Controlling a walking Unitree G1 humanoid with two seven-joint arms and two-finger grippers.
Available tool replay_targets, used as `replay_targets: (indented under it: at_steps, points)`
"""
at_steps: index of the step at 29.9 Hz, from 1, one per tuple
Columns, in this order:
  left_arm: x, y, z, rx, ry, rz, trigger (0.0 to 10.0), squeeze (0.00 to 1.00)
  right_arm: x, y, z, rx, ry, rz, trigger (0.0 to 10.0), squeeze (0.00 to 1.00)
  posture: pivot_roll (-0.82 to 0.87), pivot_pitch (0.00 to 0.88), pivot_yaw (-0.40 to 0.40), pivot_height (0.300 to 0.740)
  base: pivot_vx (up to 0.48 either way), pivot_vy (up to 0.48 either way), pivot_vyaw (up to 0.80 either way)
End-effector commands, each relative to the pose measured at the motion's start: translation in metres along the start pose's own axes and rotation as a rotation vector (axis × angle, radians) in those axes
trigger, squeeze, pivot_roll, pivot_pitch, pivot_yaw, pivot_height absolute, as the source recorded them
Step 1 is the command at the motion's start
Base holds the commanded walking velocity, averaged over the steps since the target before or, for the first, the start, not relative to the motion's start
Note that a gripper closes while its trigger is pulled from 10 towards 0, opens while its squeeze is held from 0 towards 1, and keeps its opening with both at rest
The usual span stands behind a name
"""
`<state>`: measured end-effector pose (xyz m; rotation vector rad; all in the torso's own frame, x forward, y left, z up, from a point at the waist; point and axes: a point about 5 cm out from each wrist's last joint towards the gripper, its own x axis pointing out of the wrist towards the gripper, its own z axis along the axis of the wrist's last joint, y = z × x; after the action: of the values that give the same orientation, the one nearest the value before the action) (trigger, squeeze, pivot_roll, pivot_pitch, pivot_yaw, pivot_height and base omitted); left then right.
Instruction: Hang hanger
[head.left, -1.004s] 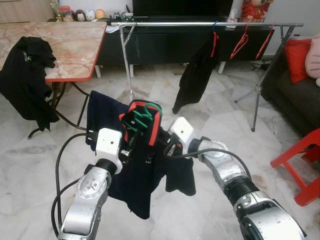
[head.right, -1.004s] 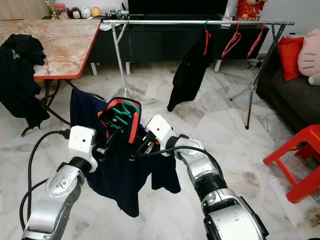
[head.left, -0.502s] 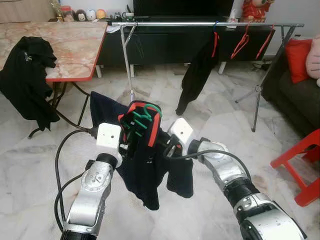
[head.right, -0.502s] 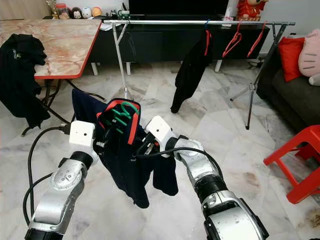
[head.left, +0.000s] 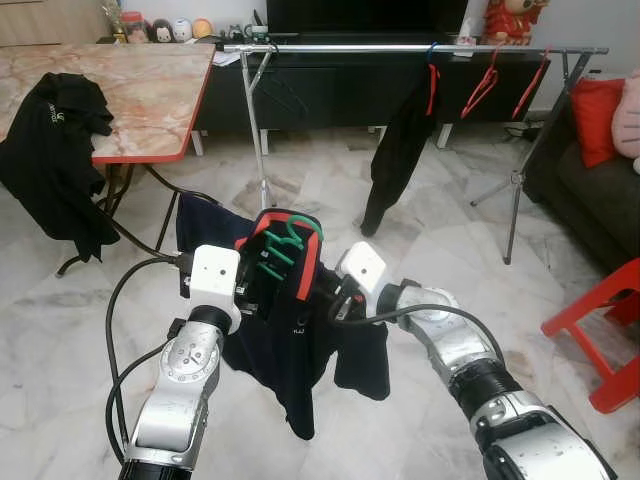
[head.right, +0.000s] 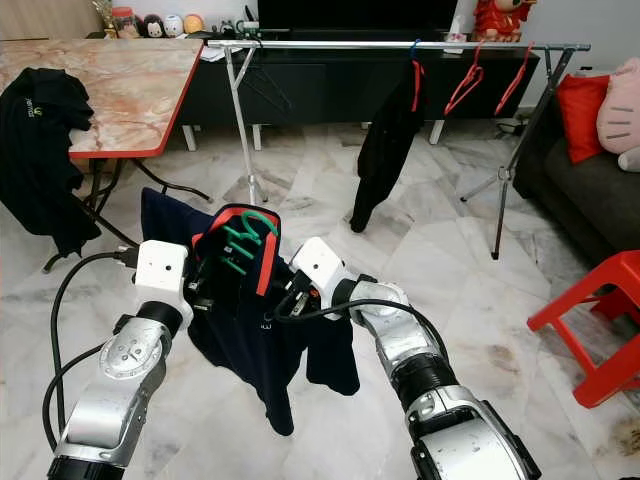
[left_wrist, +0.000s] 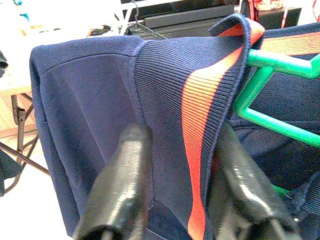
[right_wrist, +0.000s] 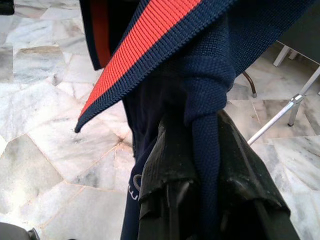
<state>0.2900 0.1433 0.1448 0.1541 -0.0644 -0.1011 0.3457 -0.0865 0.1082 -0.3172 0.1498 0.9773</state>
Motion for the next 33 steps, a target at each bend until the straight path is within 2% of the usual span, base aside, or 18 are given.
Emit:
replay_targets:
  at_steps: [1, 11, 14, 20, 21, 23, 26, 29, 31, 33]
  points:
    - [0.001, 0.000, -0.002, 0.001, 0.020, 0.001, 0.0, 0.00, 0.000, -0.002, 0.010, -0.030, -0.035, -0.001, 0.0, 0.00, 0.00, 0.000, -0.044, 0.740, 0.000, 0.000, 0.00]
    - [0.000, 0.002, -0.002, -0.004, 0.031, -0.010, 0.0, 0.00, 0.001, -0.002, 0.006, -0.044, -0.005, -0.006, 0.0, 0.00, 0.00, 0.000, -0.044, 0.740, 0.000, 0.000, 0.00]
    - [-0.001, 0.005, -0.001, 0.004, 0.029, 0.004, 0.0, 0.00, -0.001, -0.002, 0.000, -0.099, 0.047, -0.004, 0.0, 0.00, 0.00, 0.000, -0.044, 0.740, 0.000, 0.000, 0.00]
    - [-0.001, 0.005, -0.001, 0.002, 0.030, 0.005, 0.0, 0.00, -0.002, -0.002, -0.001, -0.102, 0.055, -0.005, 0.0, 0.00, 0.00, 0.000, -0.046, 0.740, 0.000, 0.000, 0.00]
    - [0.000, 0.007, 0.000, 0.001, 0.028, 0.017, 0.0, 0.00, -0.003, -0.003, -0.006, -0.122, 0.088, -0.005, 0.0, 0.00, 0.00, 0.000, -0.046, 0.740, 0.000, 0.000, 0.00]
    - [-0.001, 0.019, 0.002, 0.021, 0.029, 0.090, 0.0, 0.00, -0.015, -0.003, -0.027, -0.266, 0.262, 0.066, 0.0, 0.00, 0.00, 0.000, -0.045, 0.740, 0.000, 0.000, 0.00]
    - [-0.003, 0.035, 0.000, 0.050, 0.045, 0.193, 0.0, 0.00, -0.031, -0.009, -0.044, -0.337, 0.396, 0.133, 0.0, 0.00, 0.00, 0.000, -0.043, 0.740, 0.000, 0.000, 0.00]
    - [-0.004, 0.042, -0.001, 0.100, 0.056, 0.235, 0.0, 0.00, -0.039, -0.010, -0.049, -0.383, 0.449, 0.183, 0.0, 0.00, 0.00, 0.000, -0.042, 0.740, 0.000, 0.000, 0.00]
    - [-0.004, 0.044, -0.001, 0.112, 0.061, 0.245, 0.0, 0.00, -0.040, -0.010, -0.050, -0.390, 0.457, 0.186, 0.0, 0.00, 0.00, 0.000, -0.042, 0.740, 0.000, 0.000, 0.00]
    - [-0.005, 0.050, -0.006, 0.161, 0.093, 0.267, 0.0, 0.00, -0.043, -0.011, -0.049, -0.384, 0.442, 0.209, 0.0, 0.00, 0.00, 0.000, -0.038, 0.740, 0.000, 0.000, 0.00]
